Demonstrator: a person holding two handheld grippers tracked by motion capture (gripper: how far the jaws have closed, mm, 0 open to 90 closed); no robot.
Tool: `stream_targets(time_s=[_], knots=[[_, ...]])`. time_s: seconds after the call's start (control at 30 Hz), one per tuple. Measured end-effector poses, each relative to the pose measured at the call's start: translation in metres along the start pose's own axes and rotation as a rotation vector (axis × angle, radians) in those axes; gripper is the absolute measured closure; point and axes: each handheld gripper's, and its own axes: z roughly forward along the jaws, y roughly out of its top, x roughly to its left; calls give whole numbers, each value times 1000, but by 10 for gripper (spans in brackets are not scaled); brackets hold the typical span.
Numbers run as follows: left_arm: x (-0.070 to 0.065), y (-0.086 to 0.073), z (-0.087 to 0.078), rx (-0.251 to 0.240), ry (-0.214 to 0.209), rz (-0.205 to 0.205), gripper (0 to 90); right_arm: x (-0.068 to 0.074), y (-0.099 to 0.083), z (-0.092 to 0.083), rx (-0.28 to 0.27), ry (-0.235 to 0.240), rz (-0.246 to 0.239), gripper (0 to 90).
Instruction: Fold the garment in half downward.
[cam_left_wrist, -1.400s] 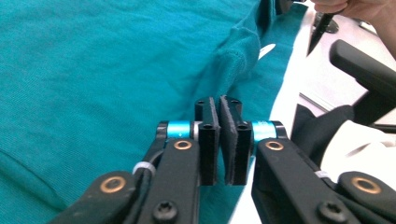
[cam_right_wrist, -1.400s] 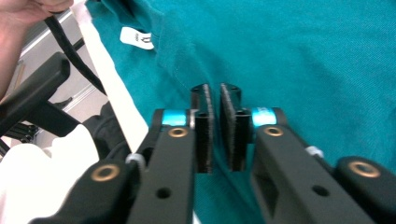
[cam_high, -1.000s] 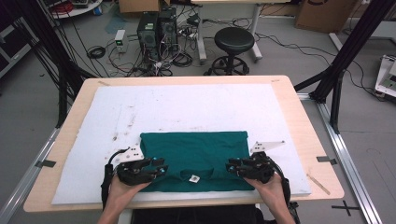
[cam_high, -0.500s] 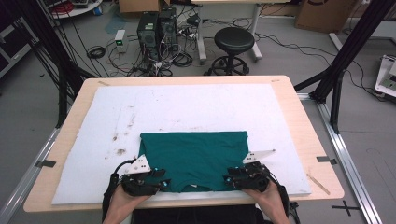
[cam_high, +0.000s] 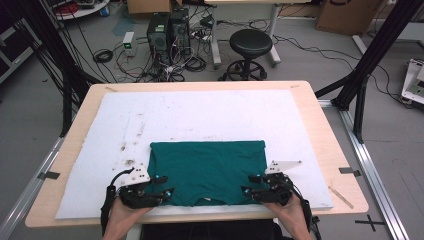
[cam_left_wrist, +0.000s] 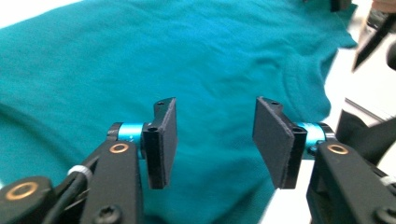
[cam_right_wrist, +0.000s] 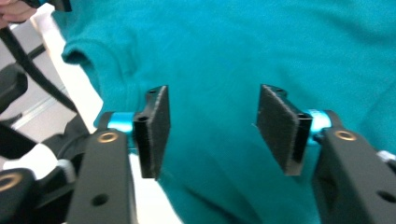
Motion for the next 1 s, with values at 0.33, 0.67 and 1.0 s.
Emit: stream_targets(time_s=[0.33, 0.67, 1.0], knots=[[22, 3, -20, -71, 69, -54, 311, -16, 9, -14, -84, -64, 43, 227], [36, -6, -48, -140, 160, -114, 242, -26, 4, -29, -146, -200, 1, 208], [39, -9, -59, -169, 177, -129, 242, -33, 0, -43, -206, -280, -47, 208]])
